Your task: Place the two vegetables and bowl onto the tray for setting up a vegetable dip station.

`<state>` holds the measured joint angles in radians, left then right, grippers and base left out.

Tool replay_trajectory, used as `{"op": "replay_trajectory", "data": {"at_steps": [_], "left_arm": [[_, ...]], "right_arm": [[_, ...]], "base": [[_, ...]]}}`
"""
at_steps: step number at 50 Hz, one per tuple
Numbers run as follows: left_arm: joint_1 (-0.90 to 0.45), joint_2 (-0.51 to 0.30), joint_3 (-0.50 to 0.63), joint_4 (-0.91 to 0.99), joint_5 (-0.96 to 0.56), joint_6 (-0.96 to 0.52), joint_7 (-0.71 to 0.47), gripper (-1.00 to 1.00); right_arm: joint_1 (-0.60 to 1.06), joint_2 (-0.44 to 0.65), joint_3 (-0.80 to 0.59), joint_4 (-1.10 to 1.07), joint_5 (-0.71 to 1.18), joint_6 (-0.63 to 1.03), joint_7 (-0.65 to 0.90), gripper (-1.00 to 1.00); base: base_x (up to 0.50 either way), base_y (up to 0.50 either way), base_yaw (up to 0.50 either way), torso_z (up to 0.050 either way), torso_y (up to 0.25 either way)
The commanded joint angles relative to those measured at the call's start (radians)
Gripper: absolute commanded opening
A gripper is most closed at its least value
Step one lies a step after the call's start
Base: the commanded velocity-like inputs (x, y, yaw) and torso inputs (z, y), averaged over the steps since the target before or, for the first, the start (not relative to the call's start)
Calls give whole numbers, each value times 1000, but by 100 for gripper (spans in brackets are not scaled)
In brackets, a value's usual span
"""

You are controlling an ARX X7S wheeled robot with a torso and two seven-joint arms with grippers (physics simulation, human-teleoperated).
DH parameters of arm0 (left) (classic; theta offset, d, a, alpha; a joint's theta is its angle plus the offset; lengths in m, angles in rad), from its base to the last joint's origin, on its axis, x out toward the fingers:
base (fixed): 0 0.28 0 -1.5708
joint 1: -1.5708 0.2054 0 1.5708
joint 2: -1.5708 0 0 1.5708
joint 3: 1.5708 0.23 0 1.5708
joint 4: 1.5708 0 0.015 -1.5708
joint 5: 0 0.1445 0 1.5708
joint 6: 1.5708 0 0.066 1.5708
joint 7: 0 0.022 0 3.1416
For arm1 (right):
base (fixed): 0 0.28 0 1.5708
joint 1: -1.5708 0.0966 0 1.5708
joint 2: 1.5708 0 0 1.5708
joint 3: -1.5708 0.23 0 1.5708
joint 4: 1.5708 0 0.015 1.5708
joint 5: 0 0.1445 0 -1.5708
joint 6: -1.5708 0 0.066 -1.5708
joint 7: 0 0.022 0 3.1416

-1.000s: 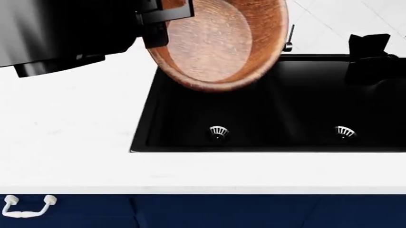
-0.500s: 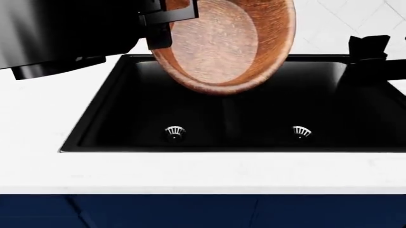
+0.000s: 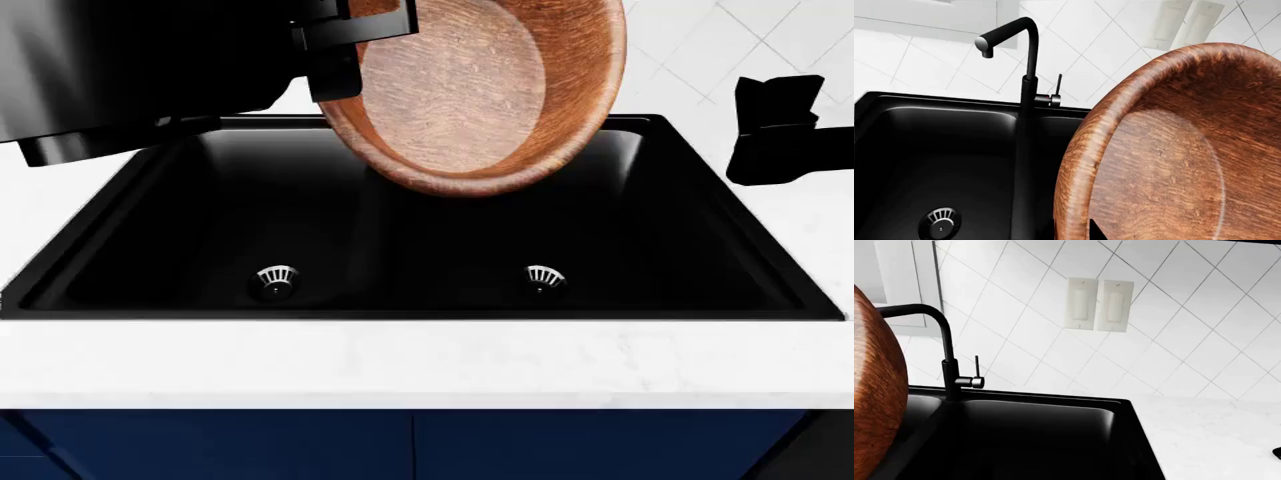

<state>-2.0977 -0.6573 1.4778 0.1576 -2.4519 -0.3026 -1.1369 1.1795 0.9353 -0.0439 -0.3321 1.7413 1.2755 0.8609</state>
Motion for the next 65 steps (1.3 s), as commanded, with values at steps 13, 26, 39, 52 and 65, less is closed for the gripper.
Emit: {"op": "replay_trajectory", "data": {"at_steps": [13,26,39,52,65], "left_arm": [[2,-6,-20,-3,16,6,-3,-100],[5,-13,-32,5,13,9,-10,-100],[7,-9,-38,-1,15,3,-7,-100],[12,-3,-43,-10,19,0,-4,-100],[17,-8,-51,-3,23,0,-6,-100]], "right_arm": [[1,12,-11,-5,19,-12,11,100],[3,18,-15,-3,17,-18,1,100],[-8,36,-16,-10,49,-24,17,100],[2,34,-25,-13,60,-34,30,100],[3,41,-30,-19,69,-40,34,100]], "base": [[0,-500,0,0,0],[0,-500,0,0,1],[0,-500,0,0,1],[0,-500,0,1,1],[0,-500,0,0,0]]}}
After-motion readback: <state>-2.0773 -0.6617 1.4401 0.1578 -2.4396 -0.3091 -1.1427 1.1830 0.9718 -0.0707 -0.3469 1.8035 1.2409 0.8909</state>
